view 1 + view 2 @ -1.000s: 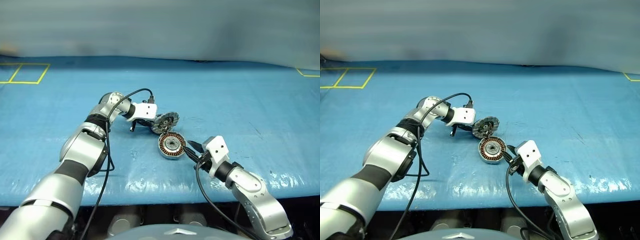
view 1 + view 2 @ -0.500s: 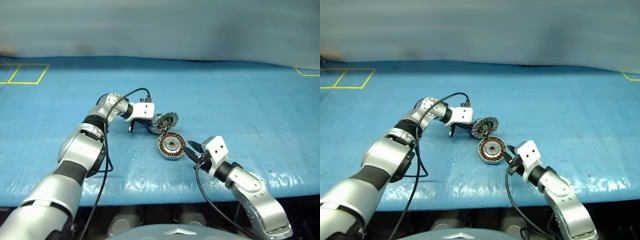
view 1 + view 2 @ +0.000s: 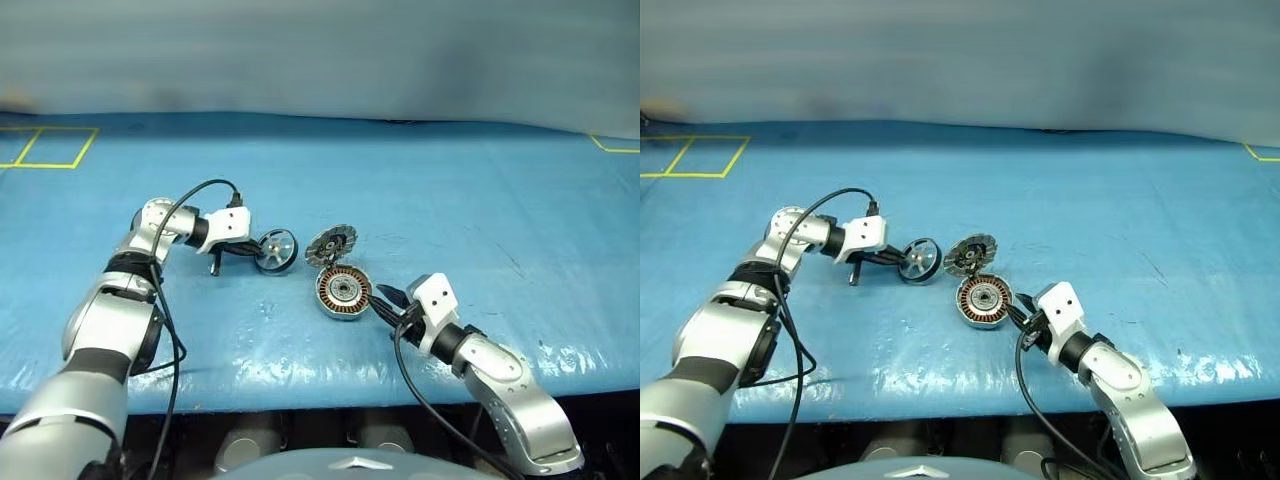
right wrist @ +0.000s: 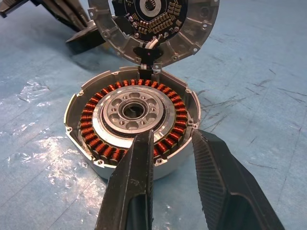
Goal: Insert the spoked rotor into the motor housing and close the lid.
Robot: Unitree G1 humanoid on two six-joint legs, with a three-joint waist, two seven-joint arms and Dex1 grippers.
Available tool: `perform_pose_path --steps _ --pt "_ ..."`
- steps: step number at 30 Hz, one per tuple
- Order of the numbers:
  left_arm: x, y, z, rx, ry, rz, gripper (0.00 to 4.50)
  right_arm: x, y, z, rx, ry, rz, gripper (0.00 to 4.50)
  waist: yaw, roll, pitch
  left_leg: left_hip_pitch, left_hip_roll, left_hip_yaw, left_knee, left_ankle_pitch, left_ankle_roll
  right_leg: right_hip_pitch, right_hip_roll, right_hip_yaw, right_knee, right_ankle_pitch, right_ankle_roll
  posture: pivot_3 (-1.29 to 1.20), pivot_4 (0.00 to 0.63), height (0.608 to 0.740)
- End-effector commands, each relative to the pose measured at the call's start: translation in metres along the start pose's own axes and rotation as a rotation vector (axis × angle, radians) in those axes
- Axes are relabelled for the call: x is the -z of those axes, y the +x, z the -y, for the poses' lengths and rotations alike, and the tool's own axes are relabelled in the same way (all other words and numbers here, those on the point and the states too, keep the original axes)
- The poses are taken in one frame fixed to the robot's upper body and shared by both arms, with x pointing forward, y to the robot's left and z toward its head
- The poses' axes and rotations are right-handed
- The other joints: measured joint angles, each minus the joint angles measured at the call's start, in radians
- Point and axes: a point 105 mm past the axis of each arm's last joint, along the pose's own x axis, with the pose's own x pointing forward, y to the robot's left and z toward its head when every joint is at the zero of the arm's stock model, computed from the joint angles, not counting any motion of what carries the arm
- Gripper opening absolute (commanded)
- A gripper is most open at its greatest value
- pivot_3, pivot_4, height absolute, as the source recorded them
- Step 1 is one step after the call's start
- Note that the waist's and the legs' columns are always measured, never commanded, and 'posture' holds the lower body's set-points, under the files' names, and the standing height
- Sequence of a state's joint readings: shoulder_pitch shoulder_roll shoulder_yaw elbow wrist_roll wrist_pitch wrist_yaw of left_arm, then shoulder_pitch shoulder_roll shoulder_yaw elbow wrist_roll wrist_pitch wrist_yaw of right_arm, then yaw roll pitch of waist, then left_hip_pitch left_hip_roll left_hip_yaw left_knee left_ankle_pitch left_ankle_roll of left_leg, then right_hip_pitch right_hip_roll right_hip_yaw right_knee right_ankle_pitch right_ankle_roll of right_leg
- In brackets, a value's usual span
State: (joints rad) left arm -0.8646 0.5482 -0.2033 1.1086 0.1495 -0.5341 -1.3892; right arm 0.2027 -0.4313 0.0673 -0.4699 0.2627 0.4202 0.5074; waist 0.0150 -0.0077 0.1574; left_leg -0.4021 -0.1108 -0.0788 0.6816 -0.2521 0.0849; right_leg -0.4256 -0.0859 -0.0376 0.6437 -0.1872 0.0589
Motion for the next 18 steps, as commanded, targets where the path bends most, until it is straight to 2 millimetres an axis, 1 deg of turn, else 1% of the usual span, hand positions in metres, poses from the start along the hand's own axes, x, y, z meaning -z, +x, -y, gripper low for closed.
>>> perform_pose_path --steps 1,5,8,11,14,18 --pt "-0.006 -0.015 0.008 0.054 0.023 0.025 0.01 -0.007 -0.003 0.007 0.000 -0.013 0.032 1.31 0.000 0.000 0.000 0.000 0.000 0.000 0.000 0.000 0.000 0.000 -0.001 0.001 0.000 0.000 0.000 0.00 0.150 0.740" --pt "-0.004 -0.025 0.032 0.146 0.008 0.018 0.01 -0.004 -0.004 0.012 0.002 -0.008 0.019 1.31 -0.002 0.001 0.000 0.000 0.000 0.000 -0.001 0.000 0.000 -0.001 -0.003 0.002 0.000 0.000 -0.001 0.00 0.150 0.740" --pt "-0.014 -0.023 0.041 0.173 -0.003 0.059 0.01 -0.001 -0.005 0.013 0.001 0.002 0.014 1.31 -0.001 0.001 0.000 0.000 0.001 0.000 -0.001 0.000 -0.001 0.000 -0.003 0.002 0.000 -0.001 -0.001 0.00 0.150 0.740" --pt "-0.025 -0.018 0.047 0.192 -0.003 0.100 0.01 -0.001 -0.005 0.012 -0.009 0.015 0.020 1.31 0.003 0.001 0.000 0.000 0.001 0.000 -0.001 0.000 -0.001 0.000 -0.003 0.002 0.000 -0.001 -0.001 0.00 0.150 0.740" --pt "-0.044 -0.006 0.056 0.230 -0.005 0.192 0.01 0.002 -0.005 0.008 -0.032 0.040 0.033 1.31 0.004 0.001 0.000 0.000 0.001 0.000 0.000 0.000 -0.001 0.000 -0.003 0.002 0.000 -0.001 -0.001 0.00 0.150 0.740" --pt "-0.055 0.007 0.061 0.248 -0.004 0.242 0.01 0.008 -0.006 0.005 -0.035 0.050 0.019 1.31 0.003 0.001 0.000 0.000 0.001 0.000 -0.001 0.000 -0.001 0.000 -0.003 0.002 0.000 -0.001 -0.001 0.00 0.150 0.740"
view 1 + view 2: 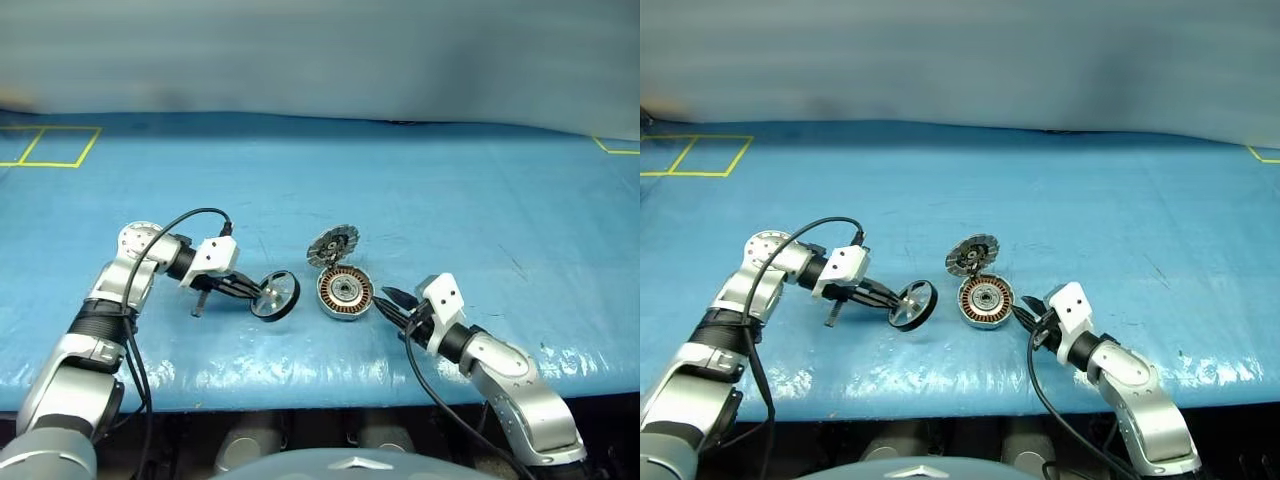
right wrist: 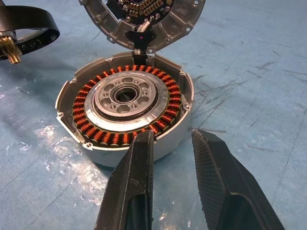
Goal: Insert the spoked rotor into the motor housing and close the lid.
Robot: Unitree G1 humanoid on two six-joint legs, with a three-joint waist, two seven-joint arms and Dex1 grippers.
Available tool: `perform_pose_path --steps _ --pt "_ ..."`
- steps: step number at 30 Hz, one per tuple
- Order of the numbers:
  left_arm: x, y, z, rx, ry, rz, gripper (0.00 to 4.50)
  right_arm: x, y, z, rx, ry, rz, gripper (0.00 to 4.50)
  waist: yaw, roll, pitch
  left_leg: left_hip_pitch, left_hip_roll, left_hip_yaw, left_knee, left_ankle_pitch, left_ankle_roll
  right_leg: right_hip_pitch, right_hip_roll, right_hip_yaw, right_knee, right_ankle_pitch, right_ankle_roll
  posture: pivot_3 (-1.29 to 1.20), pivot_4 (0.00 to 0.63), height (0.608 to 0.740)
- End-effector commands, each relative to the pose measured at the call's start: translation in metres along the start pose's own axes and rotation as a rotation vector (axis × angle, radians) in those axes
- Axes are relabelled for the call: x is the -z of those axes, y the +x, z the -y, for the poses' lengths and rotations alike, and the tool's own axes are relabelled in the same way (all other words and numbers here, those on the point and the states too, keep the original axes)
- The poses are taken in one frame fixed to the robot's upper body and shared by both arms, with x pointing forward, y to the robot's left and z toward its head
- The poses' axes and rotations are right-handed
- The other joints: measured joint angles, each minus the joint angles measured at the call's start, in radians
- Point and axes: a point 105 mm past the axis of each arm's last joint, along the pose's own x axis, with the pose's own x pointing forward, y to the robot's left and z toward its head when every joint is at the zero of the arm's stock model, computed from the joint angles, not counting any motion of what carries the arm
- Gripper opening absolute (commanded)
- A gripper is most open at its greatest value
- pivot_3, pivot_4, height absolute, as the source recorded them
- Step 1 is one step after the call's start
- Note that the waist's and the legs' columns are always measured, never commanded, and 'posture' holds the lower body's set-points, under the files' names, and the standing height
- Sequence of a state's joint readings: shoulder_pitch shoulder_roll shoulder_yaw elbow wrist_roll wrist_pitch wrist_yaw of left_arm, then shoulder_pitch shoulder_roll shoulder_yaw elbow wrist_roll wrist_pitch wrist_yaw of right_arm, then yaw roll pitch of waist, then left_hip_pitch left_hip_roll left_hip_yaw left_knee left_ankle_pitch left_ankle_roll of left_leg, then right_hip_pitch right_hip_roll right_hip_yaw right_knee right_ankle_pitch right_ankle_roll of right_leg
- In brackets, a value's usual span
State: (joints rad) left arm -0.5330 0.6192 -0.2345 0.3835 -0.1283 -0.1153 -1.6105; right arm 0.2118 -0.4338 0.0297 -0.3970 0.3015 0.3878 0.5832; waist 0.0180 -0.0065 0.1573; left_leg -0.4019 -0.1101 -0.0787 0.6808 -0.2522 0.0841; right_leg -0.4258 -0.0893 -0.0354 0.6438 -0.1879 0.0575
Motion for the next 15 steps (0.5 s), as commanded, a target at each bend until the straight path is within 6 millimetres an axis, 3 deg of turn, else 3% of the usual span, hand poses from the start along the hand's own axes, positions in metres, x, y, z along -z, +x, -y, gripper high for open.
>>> perform_pose_path --steps 1,15 --pt "-0.012 0.009 -0.002 0.005 0.036 0.043 0.01 -0.003 -0.002 -0.001 0.000 -0.005 0.026 1.31 -0.001 0.000 0.000 0.000 0.000 0.000 0.000 0.000 0.000 0.000 0.000 0.000 0.000 0.000 0.000 0.00 0.150 0.740" --pt "-0.039 0.032 -0.021 -0.033 0.091 0.142 0.01 -0.001 -0.002 0.000 0.015 -0.008 0.017 1.31 0.000 0.000 0.000 0.000 0.001 0.000 0.000 0.001 -0.001 0.000 0.000 0.000 0.000 0.000 0.000 0.00 0.150 0.740"
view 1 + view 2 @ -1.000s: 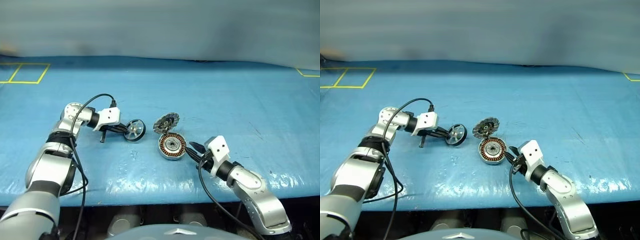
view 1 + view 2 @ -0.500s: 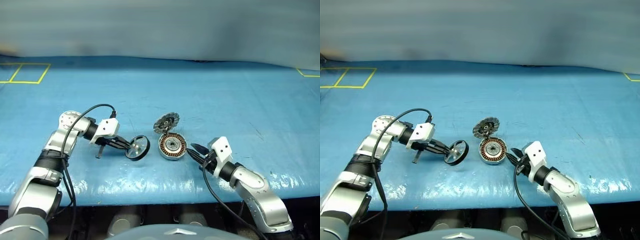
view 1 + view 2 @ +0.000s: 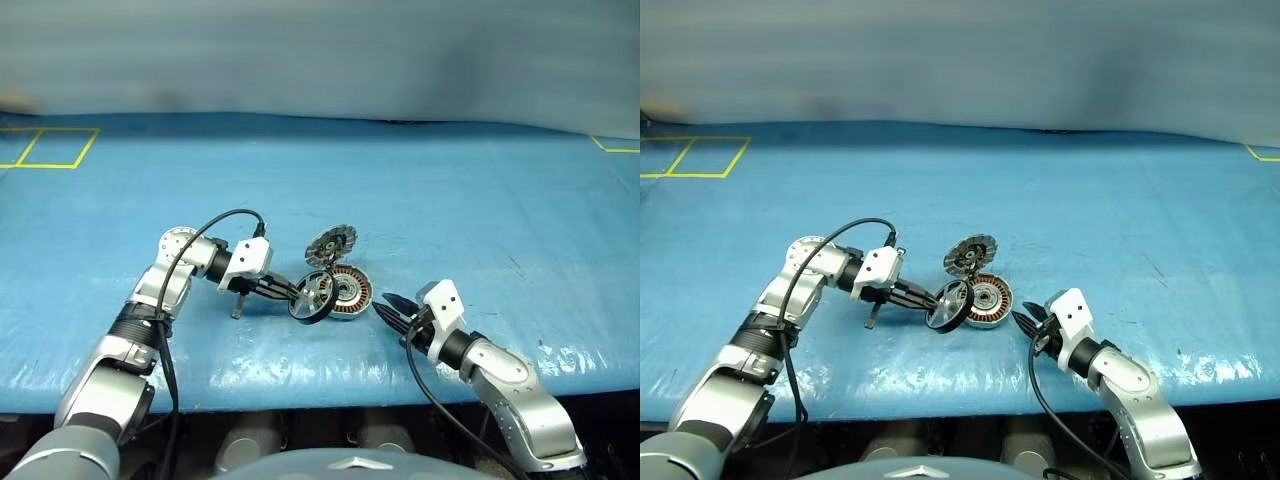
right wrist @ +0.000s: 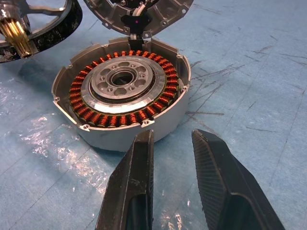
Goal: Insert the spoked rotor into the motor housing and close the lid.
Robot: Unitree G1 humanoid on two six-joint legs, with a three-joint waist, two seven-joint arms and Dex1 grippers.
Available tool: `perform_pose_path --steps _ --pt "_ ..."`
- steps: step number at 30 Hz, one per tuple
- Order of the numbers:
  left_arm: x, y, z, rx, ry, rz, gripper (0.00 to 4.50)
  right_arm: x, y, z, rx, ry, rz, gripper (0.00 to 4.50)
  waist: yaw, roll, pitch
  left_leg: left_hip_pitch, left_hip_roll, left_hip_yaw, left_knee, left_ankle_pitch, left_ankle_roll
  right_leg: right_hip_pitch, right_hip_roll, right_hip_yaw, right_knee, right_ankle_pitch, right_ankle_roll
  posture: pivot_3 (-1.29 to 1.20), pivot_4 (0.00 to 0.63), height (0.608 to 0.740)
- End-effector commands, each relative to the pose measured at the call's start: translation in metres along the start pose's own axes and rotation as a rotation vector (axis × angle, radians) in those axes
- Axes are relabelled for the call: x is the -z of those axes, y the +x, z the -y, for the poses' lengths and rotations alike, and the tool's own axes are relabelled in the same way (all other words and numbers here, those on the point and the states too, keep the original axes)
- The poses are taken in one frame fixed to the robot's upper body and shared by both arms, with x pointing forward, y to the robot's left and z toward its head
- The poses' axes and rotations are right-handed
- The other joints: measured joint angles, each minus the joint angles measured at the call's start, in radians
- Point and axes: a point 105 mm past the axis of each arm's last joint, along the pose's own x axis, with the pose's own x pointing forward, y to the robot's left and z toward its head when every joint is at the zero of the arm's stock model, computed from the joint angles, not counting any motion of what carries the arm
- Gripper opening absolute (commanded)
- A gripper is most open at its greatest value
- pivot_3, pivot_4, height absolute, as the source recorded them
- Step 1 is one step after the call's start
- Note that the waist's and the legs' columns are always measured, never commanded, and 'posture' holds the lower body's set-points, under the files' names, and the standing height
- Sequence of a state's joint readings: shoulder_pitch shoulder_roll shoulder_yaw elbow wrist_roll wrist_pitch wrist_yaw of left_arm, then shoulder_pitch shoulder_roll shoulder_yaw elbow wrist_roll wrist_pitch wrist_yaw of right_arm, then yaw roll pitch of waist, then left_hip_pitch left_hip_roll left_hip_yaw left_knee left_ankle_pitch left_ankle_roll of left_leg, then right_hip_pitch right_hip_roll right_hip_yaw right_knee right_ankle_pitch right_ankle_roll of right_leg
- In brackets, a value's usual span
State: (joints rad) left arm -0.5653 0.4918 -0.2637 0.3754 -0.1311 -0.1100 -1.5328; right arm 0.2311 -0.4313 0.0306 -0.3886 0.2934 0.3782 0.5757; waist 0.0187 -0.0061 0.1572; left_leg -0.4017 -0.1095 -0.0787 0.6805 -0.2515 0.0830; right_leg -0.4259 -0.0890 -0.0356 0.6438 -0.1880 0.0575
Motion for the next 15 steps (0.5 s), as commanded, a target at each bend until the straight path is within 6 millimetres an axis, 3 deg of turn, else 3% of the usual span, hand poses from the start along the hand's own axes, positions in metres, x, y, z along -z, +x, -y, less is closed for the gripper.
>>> perform_pose_path --steps 1,15 --pt "-0.016 0.001 -0.010 -0.022 0.040 0.035 0.01 -0.007 0.000 -0.001 0.002 -0.017 0.032 1.31 -0.001 0.000 0.000 0.000 0.000 0.000 0.000 0.000 0.000 0.000 0.000 0.000 0.000 0.000 0.000 0.00 0.150 0.740" --pt "-0.021 0.016 -0.023 -0.058 0.044 0.034 0.01 -0.004 0.003 -0.001 0.008 -0.016 0.032 1.31 0.000 0.000 0.000 0.000 0.000 0.000 0.000 0.000 0.000 0.000 0.000 0.000 0.000 0.000 0.000 0.00 0.150 0.740"
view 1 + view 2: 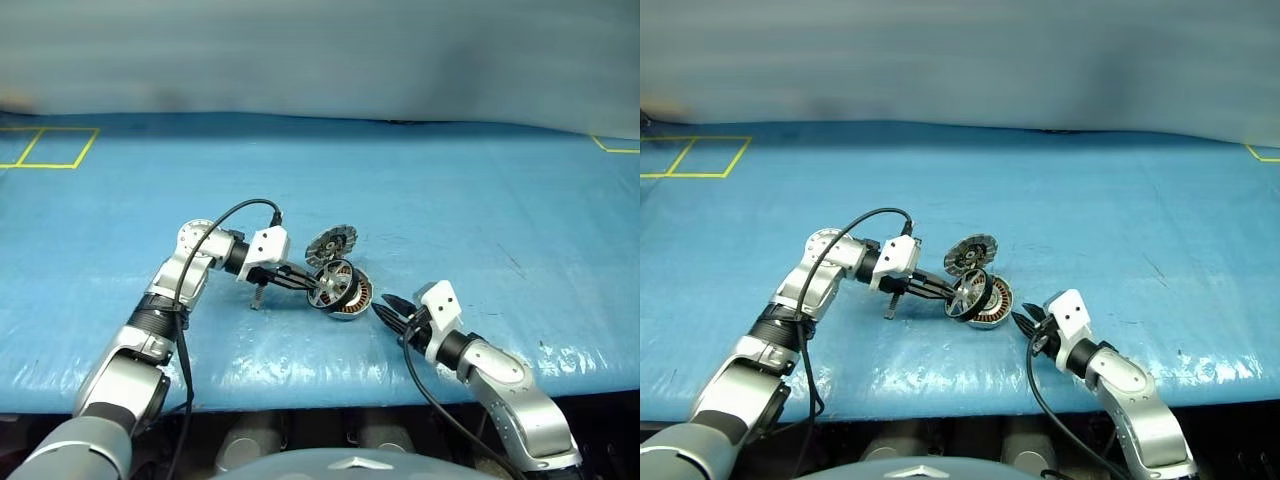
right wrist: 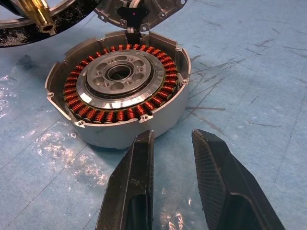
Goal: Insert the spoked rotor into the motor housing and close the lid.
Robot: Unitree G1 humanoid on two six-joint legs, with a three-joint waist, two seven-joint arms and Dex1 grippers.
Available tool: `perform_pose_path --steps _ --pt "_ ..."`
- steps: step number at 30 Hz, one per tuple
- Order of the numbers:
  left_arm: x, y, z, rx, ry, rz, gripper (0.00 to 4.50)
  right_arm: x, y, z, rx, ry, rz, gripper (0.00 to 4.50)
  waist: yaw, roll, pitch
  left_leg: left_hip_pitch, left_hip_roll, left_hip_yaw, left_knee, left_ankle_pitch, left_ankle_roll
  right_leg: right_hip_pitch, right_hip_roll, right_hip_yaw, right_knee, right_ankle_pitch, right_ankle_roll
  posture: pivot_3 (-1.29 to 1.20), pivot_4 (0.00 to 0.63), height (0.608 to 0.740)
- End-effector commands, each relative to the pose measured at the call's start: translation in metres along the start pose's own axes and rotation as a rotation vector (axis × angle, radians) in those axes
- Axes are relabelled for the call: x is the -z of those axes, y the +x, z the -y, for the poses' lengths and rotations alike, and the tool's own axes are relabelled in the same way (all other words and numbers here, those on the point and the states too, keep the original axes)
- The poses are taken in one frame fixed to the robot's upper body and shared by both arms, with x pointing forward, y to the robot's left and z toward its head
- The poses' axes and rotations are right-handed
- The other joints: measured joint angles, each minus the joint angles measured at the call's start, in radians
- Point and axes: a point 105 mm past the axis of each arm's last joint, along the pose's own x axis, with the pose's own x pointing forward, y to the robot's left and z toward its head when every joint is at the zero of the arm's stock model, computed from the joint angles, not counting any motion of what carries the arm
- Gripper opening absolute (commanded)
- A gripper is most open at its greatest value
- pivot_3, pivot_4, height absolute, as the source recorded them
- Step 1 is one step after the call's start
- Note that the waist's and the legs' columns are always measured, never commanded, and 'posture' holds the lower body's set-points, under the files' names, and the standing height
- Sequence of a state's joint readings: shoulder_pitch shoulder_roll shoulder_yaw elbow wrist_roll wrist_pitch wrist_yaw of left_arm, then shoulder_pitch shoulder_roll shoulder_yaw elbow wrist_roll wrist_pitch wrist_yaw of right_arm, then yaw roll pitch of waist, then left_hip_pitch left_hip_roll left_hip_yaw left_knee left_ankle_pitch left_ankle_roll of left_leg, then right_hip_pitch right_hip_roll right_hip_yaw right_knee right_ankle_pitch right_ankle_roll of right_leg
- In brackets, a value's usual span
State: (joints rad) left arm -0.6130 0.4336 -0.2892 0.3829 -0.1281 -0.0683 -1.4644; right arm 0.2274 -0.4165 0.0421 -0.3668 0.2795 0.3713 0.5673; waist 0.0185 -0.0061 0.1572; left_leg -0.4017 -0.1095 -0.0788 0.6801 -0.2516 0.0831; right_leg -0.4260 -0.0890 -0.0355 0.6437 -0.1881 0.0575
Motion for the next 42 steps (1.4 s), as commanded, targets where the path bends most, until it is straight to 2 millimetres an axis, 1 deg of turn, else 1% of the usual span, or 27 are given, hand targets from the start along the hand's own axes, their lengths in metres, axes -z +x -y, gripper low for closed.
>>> perform_pose_path --steps 1,9,18,29,30,31,34,42 --pt "-0.007 0.002 -0.010 -0.029 0.044 -0.003 0.01 -0.009 0.000 -0.001 0.001 -0.025 0.040 1.31 0.001 0.000 0.000 0.000 0.000 0.000 0.000 0.000 0.000 0.000 0.000 0.000 0.000 0.000 0.000 0.00 0.150 0.740" --pt "-0.005 0.011 -0.011 -0.021 0.073 -0.022 0.01 -0.009 0.002 -0.002 0.000 -0.027 0.040 1.31 0.000 0.000 0.000 0.000 0.000 0.000 0.000 0.000 0.000 0.000 0.000 0.000 0.000 0.000 0.000 0.00 0.150 0.740" --pt "0.002 0.012 -0.011 -0.019 0.095 -0.065 0.01 -0.009 0.002 -0.003 0.002 -0.027 0.039 1.31 0.000 0.000 0.000 0.000 0.000 0.000 0.000 0.000 0.000 0.000 0.000 0.000 0.000 0.000 0.000 0.00 0.150 0.740" --pt "0.004 0.013 -0.014 -0.027 0.124 -0.086 0.01 -0.010 0.002 -0.003 0.006 -0.030 0.039 1.31 0.000 0.000 0.000 0.000 0.000 0.000 0.000 0.000 0.000 0.000 0.000 0.000 0.000 0.000 0.000 0.00 0.150 0.740" --pt "0.003 0.013 -0.015 -0.034 0.131 -0.087 0.55 -0.010 0.002 -0.003 0.006 -0.030 0.039 1.31 0.000 0.000 0.000 0.000 0.000 0.000 -0.001 0.000 0.000 0.000 0.000 0.000 0.000 0.000 0.000 0.00 0.150 0.740" --pt "0.003 0.014 -0.016 -0.042 0.142 -0.087 0.76 -0.010 0.002 -0.003 0.006 -0.029 0.039 1.31 0.000 0.000 0.000 0.000 0.000 0.000 -0.001 0.000 0.000 0.000 0.000 0.000 0.000 0.000 0.000 0.00 0.150 0.740" --pt "0.002 0.015 -0.018 -0.055 0.161 -0.078 1.72 -0.010 0.002 -0.003 0.006 -0.031 0.039 1.31 0.000 0.000 0.000 0.000 0.000 0.000 -0.001 0.000 0.000 0.000 0.000 0.000 0.000 0.000 0.000 0.00 0.150 0.740" --pt "-0.003 0.011 -0.015 -0.048 0.149 -0.025 1.72 -0.012 0.002 -0.003 0.009 -0.038 0.044 1.31 0.001 0.000 0.000 0.000 0.000 0.000 -0.001 0.000 0.000 0.000 0.000 0.000 -0.001 0.000 0.000 0.00 0.150 0.740"
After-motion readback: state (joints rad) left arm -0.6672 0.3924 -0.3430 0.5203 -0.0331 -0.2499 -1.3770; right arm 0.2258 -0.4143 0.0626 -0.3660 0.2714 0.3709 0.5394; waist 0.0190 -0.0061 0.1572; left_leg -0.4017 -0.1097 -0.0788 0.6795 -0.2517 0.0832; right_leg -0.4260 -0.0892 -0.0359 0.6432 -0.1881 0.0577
